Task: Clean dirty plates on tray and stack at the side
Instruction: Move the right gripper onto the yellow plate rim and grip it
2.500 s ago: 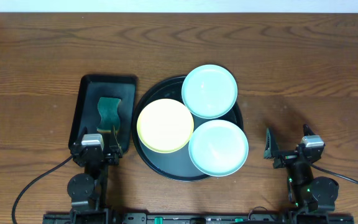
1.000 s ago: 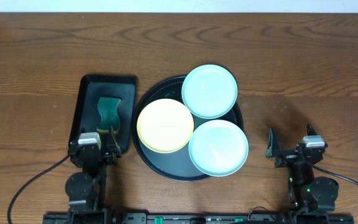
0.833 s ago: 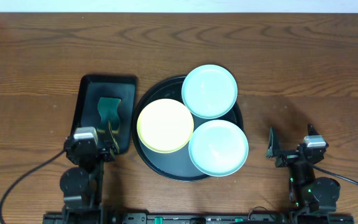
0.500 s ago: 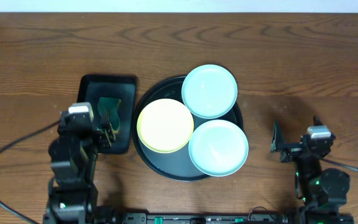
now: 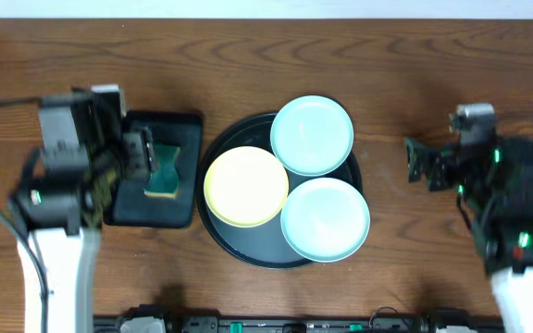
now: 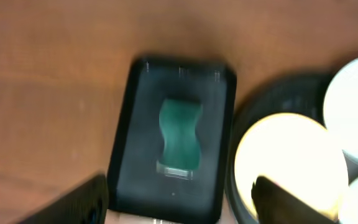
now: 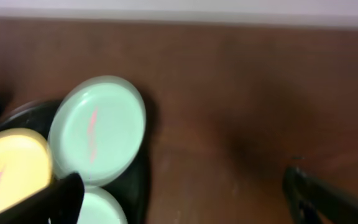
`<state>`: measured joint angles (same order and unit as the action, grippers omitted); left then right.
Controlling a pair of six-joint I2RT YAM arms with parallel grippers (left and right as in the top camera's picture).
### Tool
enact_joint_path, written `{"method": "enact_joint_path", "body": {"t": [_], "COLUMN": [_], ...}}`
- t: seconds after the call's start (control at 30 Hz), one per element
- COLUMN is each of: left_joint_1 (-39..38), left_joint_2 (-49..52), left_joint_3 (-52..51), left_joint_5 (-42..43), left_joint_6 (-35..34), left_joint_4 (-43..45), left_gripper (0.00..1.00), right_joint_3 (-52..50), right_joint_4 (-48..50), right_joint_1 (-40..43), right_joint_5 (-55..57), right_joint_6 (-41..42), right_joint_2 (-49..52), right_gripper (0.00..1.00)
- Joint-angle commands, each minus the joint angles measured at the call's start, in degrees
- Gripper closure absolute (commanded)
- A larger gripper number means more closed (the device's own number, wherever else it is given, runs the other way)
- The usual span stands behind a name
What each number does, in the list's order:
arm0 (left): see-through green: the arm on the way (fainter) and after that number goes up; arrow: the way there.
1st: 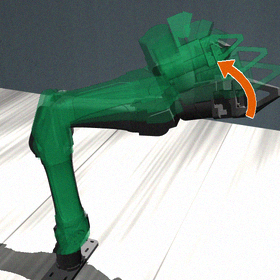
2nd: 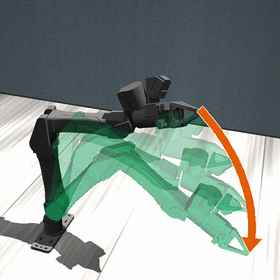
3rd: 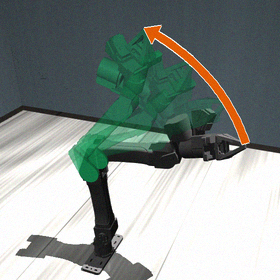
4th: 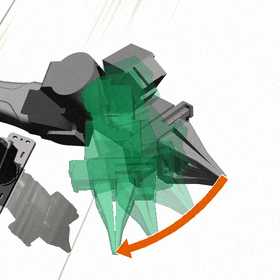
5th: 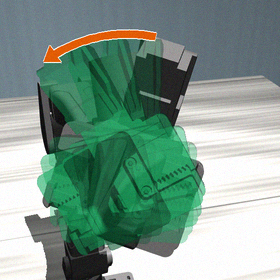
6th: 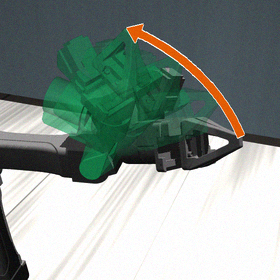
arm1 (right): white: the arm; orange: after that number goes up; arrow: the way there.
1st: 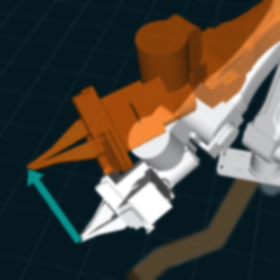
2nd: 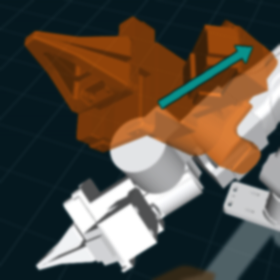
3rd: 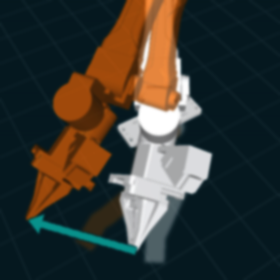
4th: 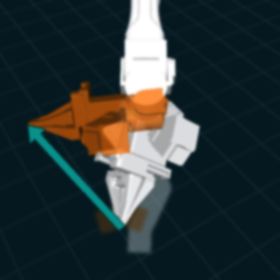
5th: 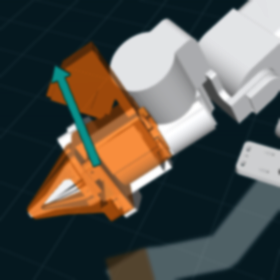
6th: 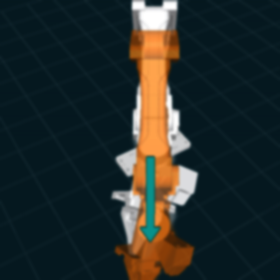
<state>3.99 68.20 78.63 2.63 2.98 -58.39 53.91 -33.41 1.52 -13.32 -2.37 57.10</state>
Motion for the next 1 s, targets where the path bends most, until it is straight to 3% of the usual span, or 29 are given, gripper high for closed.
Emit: {"method": "enact_joint_path", "body": {"t": [0.0,0.13,0.33,0.37,0.4,0.43,0.47,0.67,0.83,0.97], "left_joint_1": [0.22,0.17,0.17,0.17,0.17,0.17,0.17,0.35,2.36,4.00], "left_joint_2": [6.36,10.01,14.27,15.06,15.58,16.11,16.48,17.97,17.97,17.97], "left_joint_3": [6.93,7.15,7.10,7.10,7.10,7.10,7.10,7.10,7.10,7.10], "left_joint_5": [-0.04,-0.04,3.21,6.03,7.76,9.62,10.75,9.64,0.31,-0.57], "left_joint_6": [-0.26,-0.28,-1.40,-1.55,-1.55,-1.55,-1.55,-1.62,-13.31,-14.27], "left_joint_4": [-5.11,-5.46,-5.97,-6.80,-7.06,-6.99,-6.91,-6.99,-7.15,-6.97], "left_gripper": [0.26,0.26,0.26,0.26,0.26,0.26,0.26,0.26,0.26,0.26], "right_joint_3": [12.61,22.62,23.93,23.93,23.93,23.93,23.93,25.31,29.57,32.96], "right_joint_4": [-11.41,-23.45,-19.63,-18.01,-16.87,-15.98,-15.63,-15.34,-17.64,-19.15], "right_joint_1": [-0.68,-0.68,-0.70,-1.05,-1.57,-2.69,-3.82,-15.65,-24.46,-29.79], "right_joint_5": [-4.76,-7.04,-25.00,-29.59,-31.10,-30.47,-28.22,-12.04,-2.05,2.62], "right_joint_6": [-0.50,-0.42,4.46,4.04,4.04,4.68,6.84,18.56,24.24,27.50], "right_joint_2": [11.17,22.08,30.53,32.04,33.00,34.14,34.82,38.16,42.97,48.37], "right_gripper": [0.01,0.01,0.01,0.03,0.14,0.24,0.27,0.33,0.34,0.44]}}
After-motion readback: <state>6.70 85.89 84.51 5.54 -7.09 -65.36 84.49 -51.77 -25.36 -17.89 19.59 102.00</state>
